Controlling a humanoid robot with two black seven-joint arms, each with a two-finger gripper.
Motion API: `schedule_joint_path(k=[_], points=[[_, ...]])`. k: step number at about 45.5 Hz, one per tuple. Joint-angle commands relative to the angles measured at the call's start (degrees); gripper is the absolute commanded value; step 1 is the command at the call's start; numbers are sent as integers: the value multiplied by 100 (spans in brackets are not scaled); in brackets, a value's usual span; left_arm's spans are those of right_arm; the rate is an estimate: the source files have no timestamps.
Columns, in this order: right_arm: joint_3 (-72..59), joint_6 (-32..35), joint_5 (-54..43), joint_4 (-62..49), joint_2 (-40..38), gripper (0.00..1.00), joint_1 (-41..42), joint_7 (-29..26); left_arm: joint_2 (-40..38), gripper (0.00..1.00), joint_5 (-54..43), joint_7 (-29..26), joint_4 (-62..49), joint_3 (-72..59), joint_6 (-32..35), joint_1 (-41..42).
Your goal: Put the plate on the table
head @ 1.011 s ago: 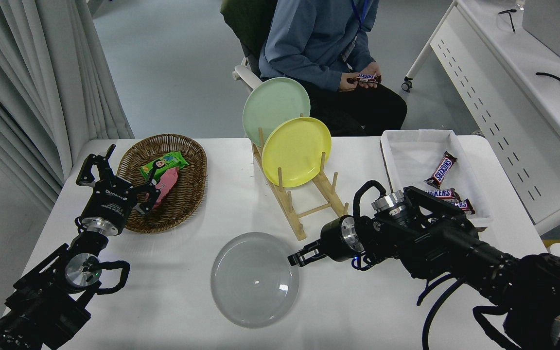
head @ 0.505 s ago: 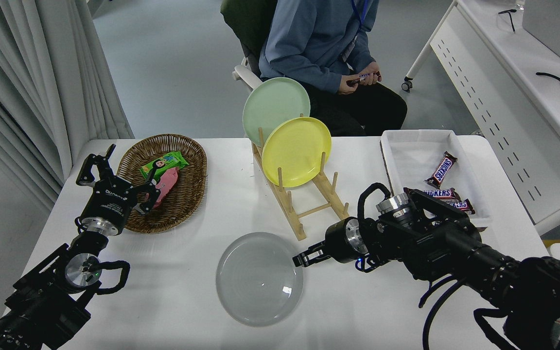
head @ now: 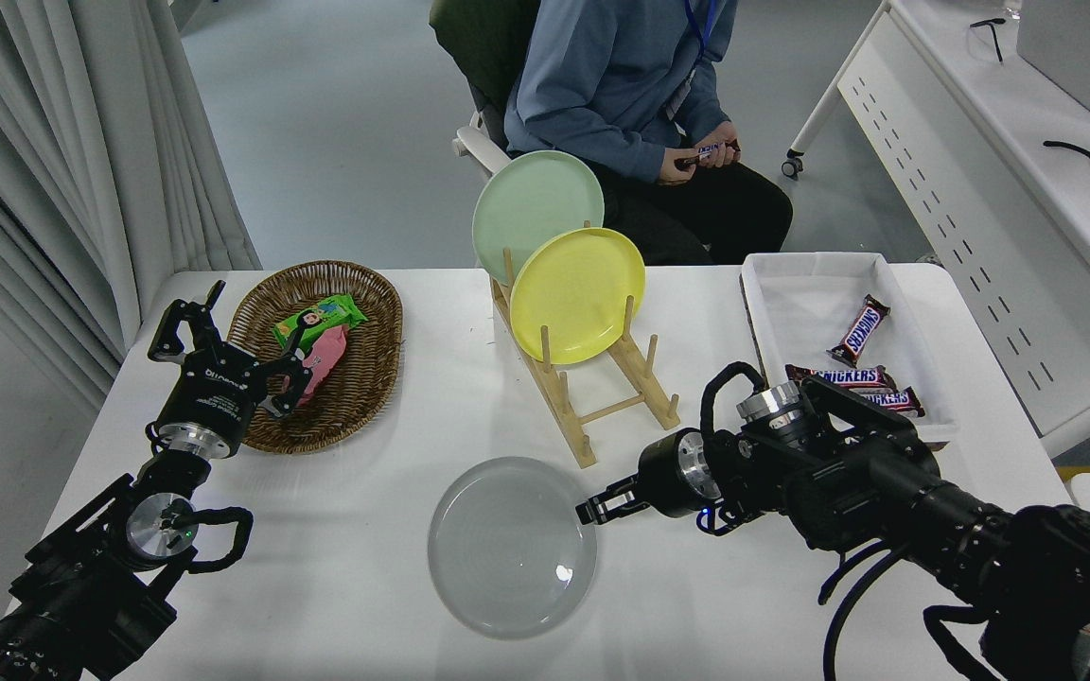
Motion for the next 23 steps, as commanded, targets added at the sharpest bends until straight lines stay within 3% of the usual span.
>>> schedule_joint_path(k=[1,23], points=[[-10,0,-28,-5,0,0,-44,-1,0,100,0,0,3,0,0,0],[7,0,-54,-5,0,0,-62,8,0,100,0,0,3,0,0,0]])
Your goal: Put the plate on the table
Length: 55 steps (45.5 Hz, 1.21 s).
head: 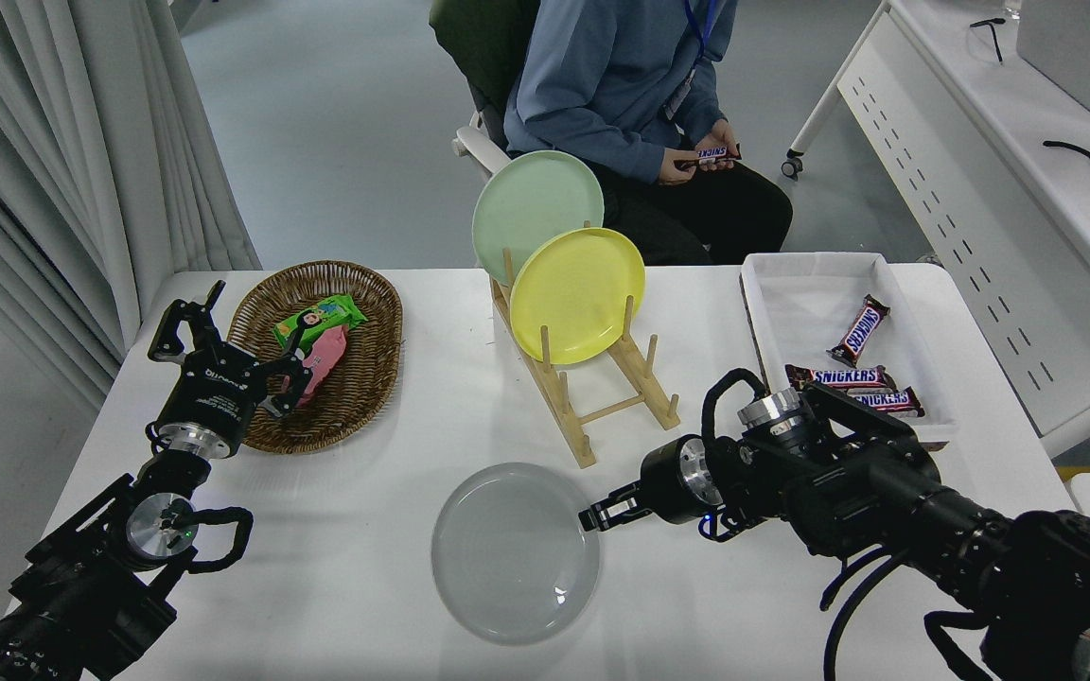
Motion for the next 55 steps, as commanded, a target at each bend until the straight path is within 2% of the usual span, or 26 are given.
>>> schedule_joint_path(k=[1,2,3,4,7,8,26,40,48,55], points=[[10,0,-13,-1,0,6,-4,9,0,100,0,0,-7,0,9,0],[10,0,-13,-1,0,22,-4,9,0,100,0,0,2,0,0,0],[10,0,-13,-1,0,57,-4,9,0,100,0,0,2,0,0,0],[10,0,-13,-1,0,69,-4,9,0,100,0,0,2,0,0,0],[10,0,-22,-1,0,85,-13,18,0,100,0,0,-7,0,0,0],[18,0,-30,-1,0,100,-13,18,0,100,0,0,2,0,0,0],[-8,0,-944,166,0,100,14,27,0,100,0,0,2,0,0,0],[-280,0,-1568,1220,0,100,75,27,0,100,0,0,2,0,9,0],[-685,1282,-2156,1608,0,100,128,36,0,100,0,0,2,0,0,0],[-659,1950,-3210,1564,0,100,207,44,0,100,0,0,-7,0,0,0]])
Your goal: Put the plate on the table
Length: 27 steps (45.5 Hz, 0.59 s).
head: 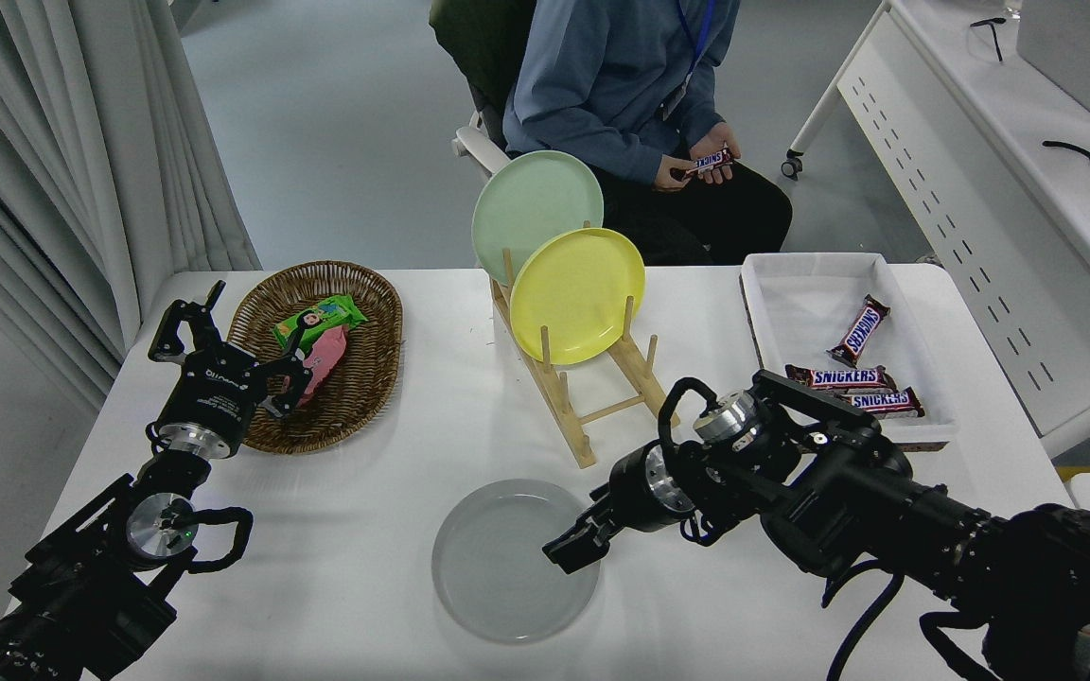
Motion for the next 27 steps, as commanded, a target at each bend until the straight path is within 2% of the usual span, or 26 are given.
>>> schedule_joint_path(k=[1,9,12,16,19,23,27], points=[[-141,1064,-1354,226,-1,100,78,11,0,100,0,0,5,0,7,0],[-97,1618,-2207,252,-1,100,78,177,0,100,0,0,5,0,-2,0],[-62,1907,-2470,252,-1,100,34,738,0,100,0,0,5,0,7,0],[43,2680,-2673,217,-1,100,-53,1723,0,100,0,0,-3,0,7,0],[96,3304,-2717,156,-1,100,-132,2207,0,100,0,0,-3,0,-2,0],[158,3701,-2761,112,-1,100,-150,2393,0,100,0,0,5,0,-2,0],[307,3728,-2779,173,-1,100,-159,2411,0,100,0,0,5,0,-2,0]])
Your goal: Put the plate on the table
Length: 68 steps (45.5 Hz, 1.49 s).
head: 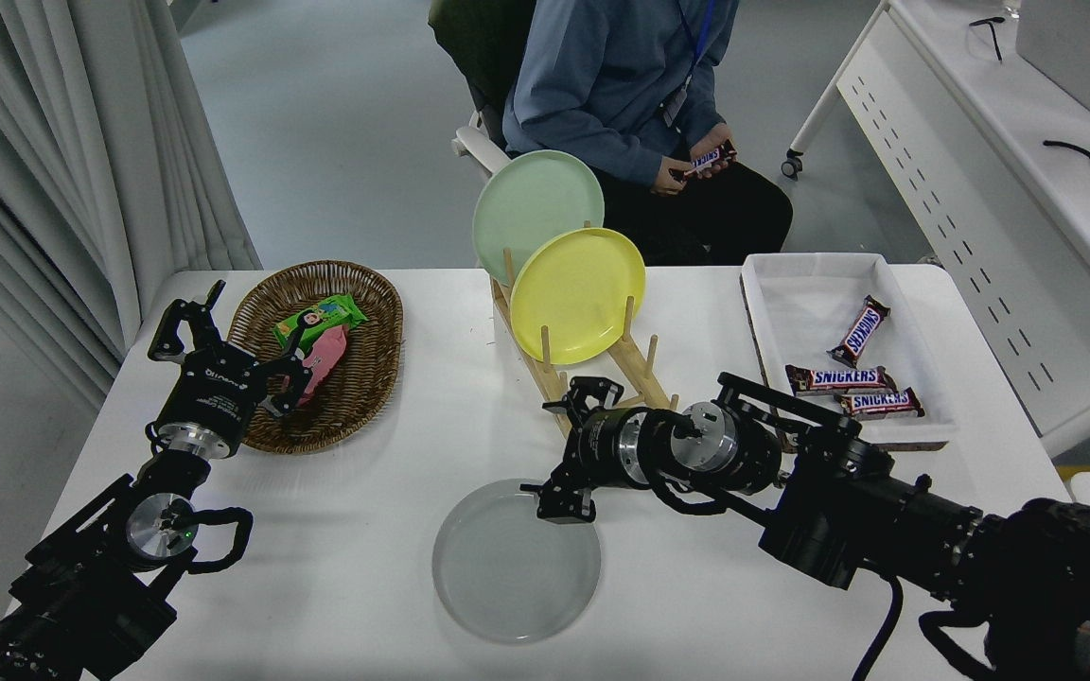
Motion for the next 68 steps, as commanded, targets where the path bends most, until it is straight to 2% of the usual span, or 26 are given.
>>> schedule_joint_path(k=[1,5,15,19,28,38,47,62,68], points=[[258,954,-371,11,0,100,-89,762,0,100,0,0,2,0,6,0],[337,980,-669,29,0,100,-71,797,0,100,0,0,2,0,6,0],[1190,963,-2347,20,0,100,-80,1078,0,100,0,0,2,0,6,0],[1514,963,-2691,55,-210,100,-45,1096,0,100,0,0,2,0,6,0],[2666,1006,-2832,-252,-307,100,-1,1438,0,100,0,0,2,0,-2,0],[3387,971,-3420,-393,-553,100,-133,1825,0,100,0,0,2,0,-2,0],[3967,919,-4018,-411,-826,100,-624,1869,0,100,0,0,2,0,-2,0],[4872,945,-4142,-393,-1019,100,-1600,2159,0,100,0,0,2,0,-2,0],[5268,1208,-4159,-393,-941,100,-1855,2185,0,100,0,0,2,0,-2,0]])
